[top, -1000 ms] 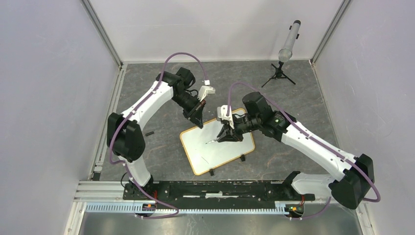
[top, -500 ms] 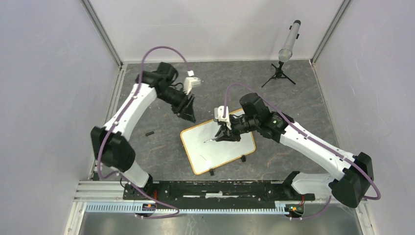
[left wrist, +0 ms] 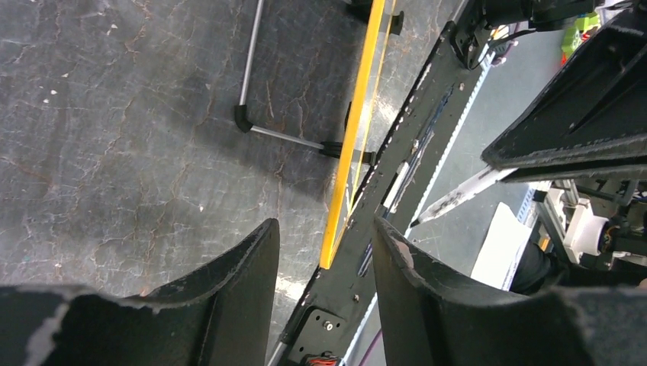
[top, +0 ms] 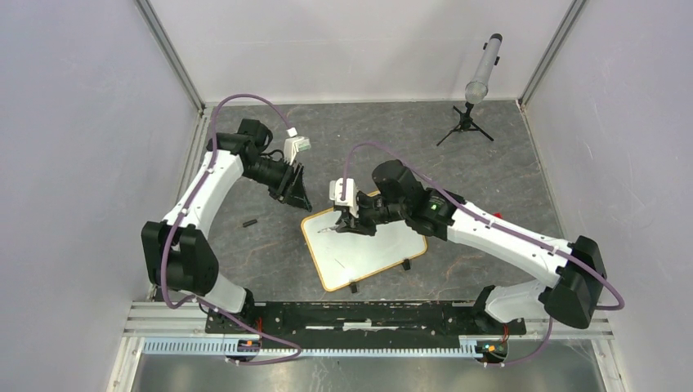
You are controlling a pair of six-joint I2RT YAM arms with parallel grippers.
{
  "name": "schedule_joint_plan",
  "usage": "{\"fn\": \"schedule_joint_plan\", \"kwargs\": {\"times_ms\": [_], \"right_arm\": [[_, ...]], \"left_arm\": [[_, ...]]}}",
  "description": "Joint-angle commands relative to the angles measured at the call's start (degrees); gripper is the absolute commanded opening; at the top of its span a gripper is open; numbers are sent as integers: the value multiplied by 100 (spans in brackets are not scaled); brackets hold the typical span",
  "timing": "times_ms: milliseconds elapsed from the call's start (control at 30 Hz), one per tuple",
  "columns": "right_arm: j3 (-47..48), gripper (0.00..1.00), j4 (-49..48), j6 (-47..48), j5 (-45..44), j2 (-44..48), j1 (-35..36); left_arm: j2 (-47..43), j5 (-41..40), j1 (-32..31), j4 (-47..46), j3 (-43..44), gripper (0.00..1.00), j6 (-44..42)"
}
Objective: Write a sentence on the whiteboard
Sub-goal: Hold the whiteboard on the whiteboard stand.
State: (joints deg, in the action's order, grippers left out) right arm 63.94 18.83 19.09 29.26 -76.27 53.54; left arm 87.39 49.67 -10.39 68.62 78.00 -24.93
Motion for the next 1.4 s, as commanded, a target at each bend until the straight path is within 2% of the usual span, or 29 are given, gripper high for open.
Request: {"fn": "schedule_joint_plan", "kwargs": {"times_ms": [0,500,667,900,1033,1200,1367], "right_arm": [[392,0,-343,-178,-516,-196,175],[487,0,-395,-318,-670,-380,326],[506,0,-419,-360,-667,-404,333],[512,0,-421,-389,-672,-458,360],[501,0,-421,-406,-681,-472,395],[498,0,-424,-415,-714,-470,412],[489,0,-424,-389,-863,-494,412]], "left_arm": [[58,478,18,-43,-38,53,-54],[187,648,-145,55,-290,48,-180],[220,579,-243,55,-329,39,-182],[278,571,-261,55,-284,18,-169],[297,532,-273,56,-270,10,-169],[313,500,-270,58,-252,3,-222],[300,474,-279,60,-259,2,-239]]}}
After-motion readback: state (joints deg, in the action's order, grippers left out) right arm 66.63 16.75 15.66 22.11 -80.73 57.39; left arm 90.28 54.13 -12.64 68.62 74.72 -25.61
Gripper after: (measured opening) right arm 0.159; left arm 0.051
